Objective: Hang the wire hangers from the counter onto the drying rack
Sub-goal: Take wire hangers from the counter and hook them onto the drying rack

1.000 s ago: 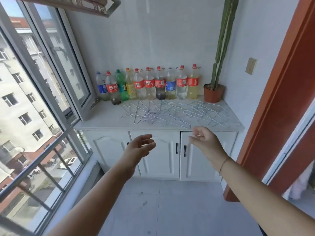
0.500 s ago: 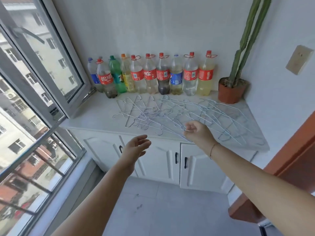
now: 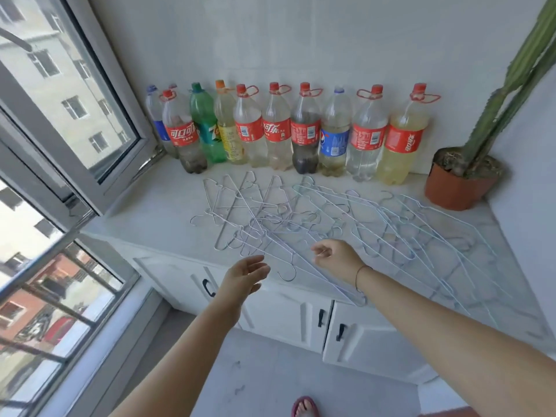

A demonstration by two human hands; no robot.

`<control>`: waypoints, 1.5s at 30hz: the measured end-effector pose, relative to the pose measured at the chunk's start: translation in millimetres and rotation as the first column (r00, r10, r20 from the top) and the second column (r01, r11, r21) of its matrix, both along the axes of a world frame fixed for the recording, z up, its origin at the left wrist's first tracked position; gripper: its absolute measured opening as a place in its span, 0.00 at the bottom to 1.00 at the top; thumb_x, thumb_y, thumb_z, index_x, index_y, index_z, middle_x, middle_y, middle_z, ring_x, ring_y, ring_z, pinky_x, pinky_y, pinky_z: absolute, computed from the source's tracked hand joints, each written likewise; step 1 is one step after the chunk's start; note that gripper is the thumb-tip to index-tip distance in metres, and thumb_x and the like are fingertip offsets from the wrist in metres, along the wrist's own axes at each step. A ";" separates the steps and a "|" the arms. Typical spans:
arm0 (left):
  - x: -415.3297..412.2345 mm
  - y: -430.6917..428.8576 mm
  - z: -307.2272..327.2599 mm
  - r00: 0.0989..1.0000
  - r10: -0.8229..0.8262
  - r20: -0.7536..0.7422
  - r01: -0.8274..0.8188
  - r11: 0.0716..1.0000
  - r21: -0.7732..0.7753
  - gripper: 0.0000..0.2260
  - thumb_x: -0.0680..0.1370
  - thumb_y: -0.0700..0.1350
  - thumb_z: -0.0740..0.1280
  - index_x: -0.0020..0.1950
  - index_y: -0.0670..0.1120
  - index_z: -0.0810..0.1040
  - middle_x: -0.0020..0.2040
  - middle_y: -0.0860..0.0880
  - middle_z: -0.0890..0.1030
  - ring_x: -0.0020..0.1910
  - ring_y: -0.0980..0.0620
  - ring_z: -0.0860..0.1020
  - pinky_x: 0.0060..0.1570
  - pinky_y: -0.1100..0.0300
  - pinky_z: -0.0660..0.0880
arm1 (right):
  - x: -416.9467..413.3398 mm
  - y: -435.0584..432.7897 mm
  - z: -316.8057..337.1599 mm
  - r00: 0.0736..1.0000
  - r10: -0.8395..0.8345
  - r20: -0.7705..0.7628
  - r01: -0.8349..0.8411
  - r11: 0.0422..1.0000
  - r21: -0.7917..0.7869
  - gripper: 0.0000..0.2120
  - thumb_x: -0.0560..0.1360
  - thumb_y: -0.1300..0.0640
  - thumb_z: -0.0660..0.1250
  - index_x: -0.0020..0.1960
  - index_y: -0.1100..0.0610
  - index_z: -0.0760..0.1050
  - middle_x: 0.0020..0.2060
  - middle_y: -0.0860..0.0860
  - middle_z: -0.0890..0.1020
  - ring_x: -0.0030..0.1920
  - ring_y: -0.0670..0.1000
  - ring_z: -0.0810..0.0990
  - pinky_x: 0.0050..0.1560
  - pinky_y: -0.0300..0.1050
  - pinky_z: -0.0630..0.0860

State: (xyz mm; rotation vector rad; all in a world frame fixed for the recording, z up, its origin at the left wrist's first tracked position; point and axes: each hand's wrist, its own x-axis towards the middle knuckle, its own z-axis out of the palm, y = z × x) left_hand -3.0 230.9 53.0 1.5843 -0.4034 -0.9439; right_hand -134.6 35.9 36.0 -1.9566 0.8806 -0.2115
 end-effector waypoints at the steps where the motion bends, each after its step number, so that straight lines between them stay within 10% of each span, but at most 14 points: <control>1: 10.2 -8.0 -2.6 1.000 0.004 -0.007 -0.004 1.000 0.010 0.18 0.70 0.44 0.72 0.60 0.47 0.76 0.53 0.48 0.80 0.53 0.51 0.78 0.56 0.55 0.72 | 11.3 -9.1 -4.9 0.999 0.012 -0.034 -0.013 1.000 -0.004 0.14 0.69 0.63 0.68 0.55 0.57 0.78 0.49 0.51 0.81 0.47 0.47 0.78 0.52 0.37 0.72; 15: 96.4 -60.8 -35.2 0.992 0.101 -0.079 -0.093 0.991 0.097 0.11 0.75 0.40 0.68 0.57 0.48 0.76 0.51 0.48 0.80 0.52 0.51 0.77 0.57 0.54 0.71 | 103.1 -72.4 -63.3 0.880 0.264 -0.394 -0.326 0.940 -0.099 0.16 0.69 0.59 0.69 0.56 0.53 0.78 0.55 0.49 0.81 0.58 0.49 0.76 0.60 0.41 0.71; 24: 104.9 -60.5 -46.7 0.968 0.216 -0.128 -0.197 0.970 0.144 0.13 0.75 0.41 0.68 0.59 0.46 0.76 0.51 0.48 0.80 0.51 0.51 0.78 0.58 0.54 0.72 | 119.0 -83.7 -68.6 0.799 0.418 -0.432 -0.488 0.871 -0.059 0.11 0.71 0.59 0.68 0.52 0.54 0.81 0.42 0.49 0.81 0.43 0.45 0.75 0.46 0.36 0.70; 32: 141.7 -79.7 -47.0 0.916 0.384 -0.118 -0.360 0.915 0.184 0.10 0.75 0.40 0.67 0.56 0.44 0.78 0.46 0.46 0.80 0.47 0.49 0.77 0.56 0.54 0.72 | 137.0 -109.4 -39.1 0.951 0.282 -0.125 -0.288 0.957 -0.036 0.08 0.72 0.62 0.68 0.50 0.56 0.82 0.40 0.48 0.81 0.41 0.46 0.76 0.38 0.25 0.68; 45: 230.3 -132.0 -97.7 0.790 0.587 -0.175 -0.518 0.792 0.322 0.11 0.77 0.38 0.64 0.34 0.42 0.72 0.32 0.45 0.72 0.29 0.52 0.68 0.31 0.63 0.65 | 163.3 -128.6 -2.5 0.968 -0.113 0.222 -0.007 0.879 0.476 0.06 0.75 0.65 0.65 0.46 0.58 0.79 0.37 0.55 0.80 0.24 0.38 0.71 0.25 0.27 0.65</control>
